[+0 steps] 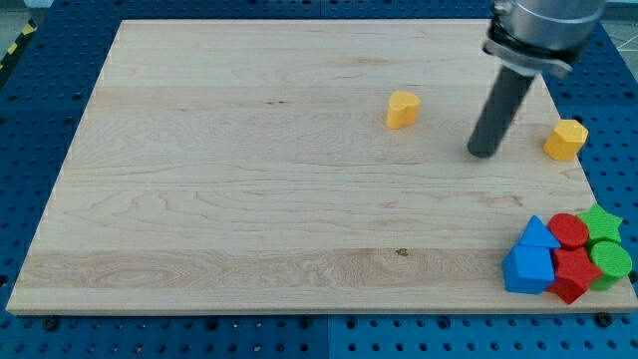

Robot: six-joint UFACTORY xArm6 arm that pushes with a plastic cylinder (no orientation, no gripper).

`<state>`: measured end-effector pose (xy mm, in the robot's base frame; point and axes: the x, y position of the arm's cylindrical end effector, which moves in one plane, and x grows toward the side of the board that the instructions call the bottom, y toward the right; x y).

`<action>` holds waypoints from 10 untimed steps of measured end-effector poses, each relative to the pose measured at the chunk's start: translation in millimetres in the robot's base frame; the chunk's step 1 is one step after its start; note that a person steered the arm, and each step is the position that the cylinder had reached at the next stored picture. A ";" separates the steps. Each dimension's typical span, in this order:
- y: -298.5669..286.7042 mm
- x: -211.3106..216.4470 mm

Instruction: Slide the yellow hexagon left a bit

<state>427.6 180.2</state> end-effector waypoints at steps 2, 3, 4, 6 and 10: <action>19.1 -81.1; 65.8 -81.4; 116.6 -63.4; 154.3 -12.6; 102.6 -23.2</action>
